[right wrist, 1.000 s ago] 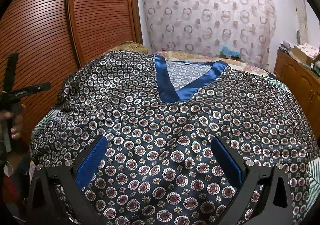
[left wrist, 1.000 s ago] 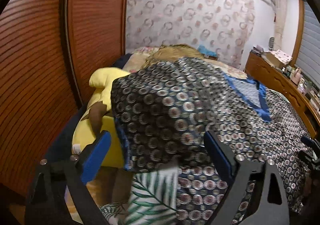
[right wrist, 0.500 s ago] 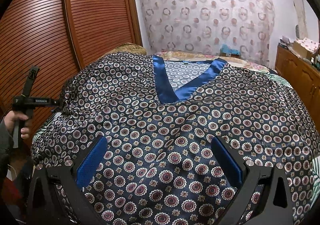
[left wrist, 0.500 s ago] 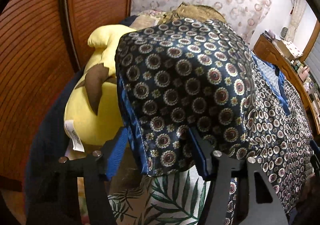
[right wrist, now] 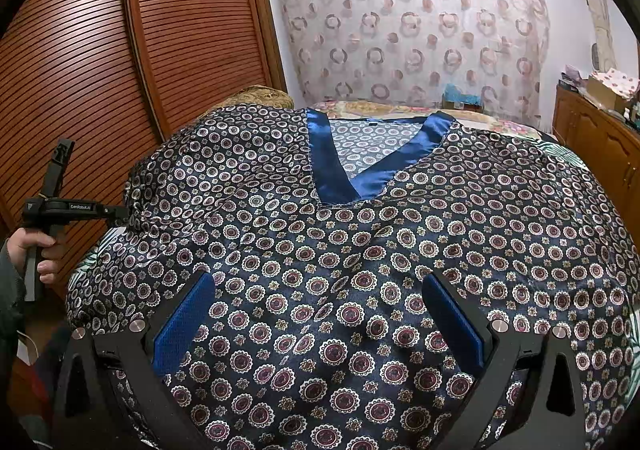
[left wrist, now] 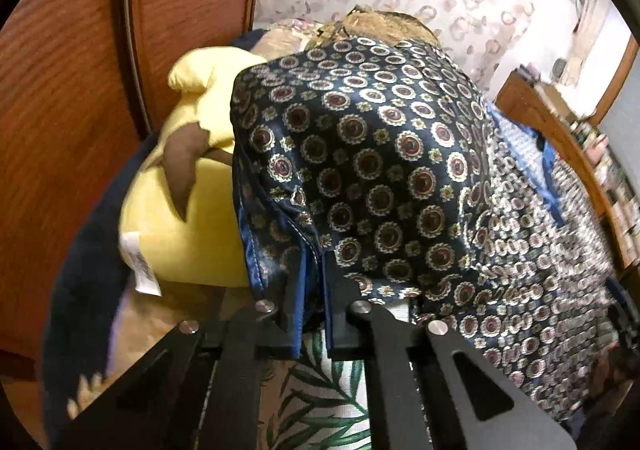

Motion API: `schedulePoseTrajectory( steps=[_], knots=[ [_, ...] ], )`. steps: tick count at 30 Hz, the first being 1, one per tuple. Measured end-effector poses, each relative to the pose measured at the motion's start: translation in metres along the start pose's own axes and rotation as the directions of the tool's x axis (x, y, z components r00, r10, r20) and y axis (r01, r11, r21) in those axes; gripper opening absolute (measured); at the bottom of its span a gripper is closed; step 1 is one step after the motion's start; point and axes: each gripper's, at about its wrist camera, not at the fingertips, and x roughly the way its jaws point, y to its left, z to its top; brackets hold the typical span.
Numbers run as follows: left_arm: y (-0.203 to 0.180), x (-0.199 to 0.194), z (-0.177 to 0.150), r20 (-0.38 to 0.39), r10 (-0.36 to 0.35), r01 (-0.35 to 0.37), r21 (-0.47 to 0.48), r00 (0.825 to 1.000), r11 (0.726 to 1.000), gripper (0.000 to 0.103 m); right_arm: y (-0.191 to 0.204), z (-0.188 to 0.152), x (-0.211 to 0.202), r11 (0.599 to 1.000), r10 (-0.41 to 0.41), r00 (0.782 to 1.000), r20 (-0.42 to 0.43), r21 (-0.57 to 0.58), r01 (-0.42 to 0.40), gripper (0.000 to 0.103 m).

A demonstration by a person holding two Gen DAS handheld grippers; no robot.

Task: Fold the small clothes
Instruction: 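Grasp the shirt's side edge and sleeve with the left gripper and lift, then fold the held side over toward the shirt's center, then open the left gripper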

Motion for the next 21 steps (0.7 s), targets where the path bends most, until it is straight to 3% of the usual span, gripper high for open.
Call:
schedulePoseTrajectory(
  steps=[4, 13, 16, 21],
  knots=[
    [-0.010, -0.024, 0.007, 0.070, 0.020, -0.022, 0.021, 0.997, 1.000, 0.006, 0.000, 0.000, 0.000, 1.000, 0.003, 1.000, -0.002, 0.001, -0.003, 0.103],
    [-0.088, -0.066, 0.045, 0.156, -0.100, 0.067, 0.205, 0.983, 0.976, 0.004, 0.001, -0.001, 0.001, 1.000, 0.000, 1.000, -0.002, 0.001, 0.000, 0.103],
    [-0.126, -0.073, 0.052, 0.151, -0.166, 0.119, 0.277, 0.975, 0.953, 0.004, 0.001, -0.001, 0.000, 1.000, 0.001, 1.000, -0.001, 0.003, -0.001, 0.103],
    [-0.194, -0.072, 0.038, 0.080, -0.240, 0.186, 0.420, 0.967, 0.888, 0.004, 0.000, 0.000, 0.000, 1.000, 0.004, 1.000, 0.000, 0.006, -0.004, 0.103]
  ],
)
